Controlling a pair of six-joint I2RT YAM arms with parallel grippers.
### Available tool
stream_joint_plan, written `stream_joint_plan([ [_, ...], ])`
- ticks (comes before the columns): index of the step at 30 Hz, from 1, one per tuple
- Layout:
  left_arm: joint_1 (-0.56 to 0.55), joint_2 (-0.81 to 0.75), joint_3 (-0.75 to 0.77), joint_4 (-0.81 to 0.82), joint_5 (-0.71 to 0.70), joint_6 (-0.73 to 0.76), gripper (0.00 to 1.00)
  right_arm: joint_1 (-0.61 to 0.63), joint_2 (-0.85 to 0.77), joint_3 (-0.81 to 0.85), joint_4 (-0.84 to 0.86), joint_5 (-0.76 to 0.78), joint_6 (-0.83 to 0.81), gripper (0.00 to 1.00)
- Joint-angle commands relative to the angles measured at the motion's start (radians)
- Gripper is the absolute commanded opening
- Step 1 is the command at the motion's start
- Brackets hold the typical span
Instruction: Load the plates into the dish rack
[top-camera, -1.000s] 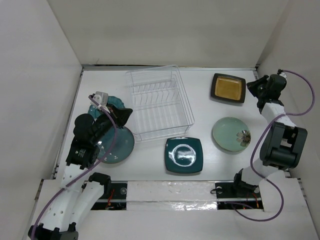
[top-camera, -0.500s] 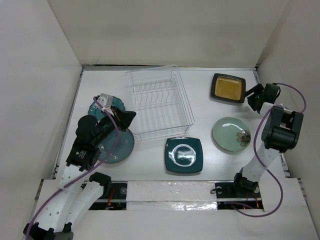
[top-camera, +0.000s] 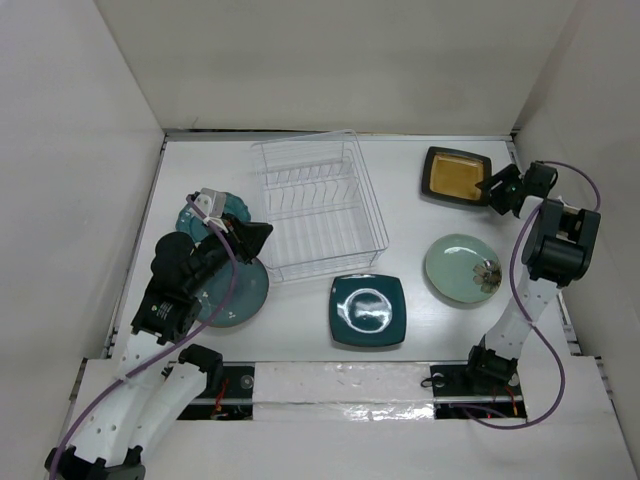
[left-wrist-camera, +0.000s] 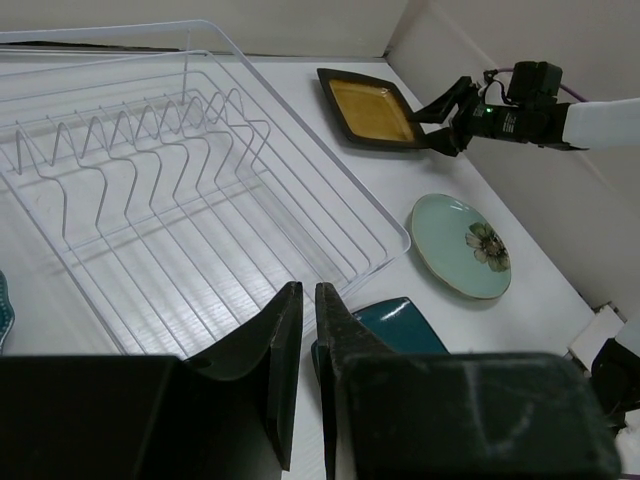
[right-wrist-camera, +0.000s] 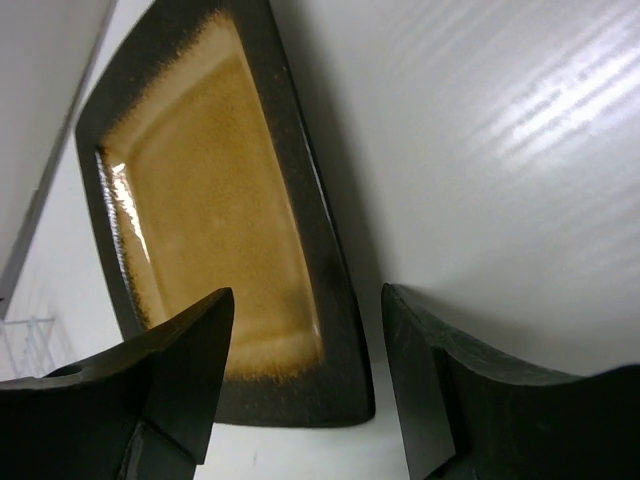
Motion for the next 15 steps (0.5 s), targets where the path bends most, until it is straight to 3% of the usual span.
stream_joint_plan([
  [1,-0.006,-0.007,0.047,0.027,-0.003,0.016,0.09,-0.011,0.038,0.062,-0.022,-0.069,-0.006,0.65],
  [10,-0.006,-0.004,0.05,0.032,-0.003,0.016,0.09,-0.035,0.123,0.197,-0.158,-0.193,-0.065,0.59],
  [12,-0.006,-0.004,0.052,0.033,-0.003,0.016,0.09,-0.035,0.139,0.234,-0.223,-0.208,-0.087,0.52],
  [15,-0.006,-0.003,0.052,0.035,-0.003,0.016,0.09,-0.022,0.113,0.196,-0.211,-0.21,-0.087,0.5],
])
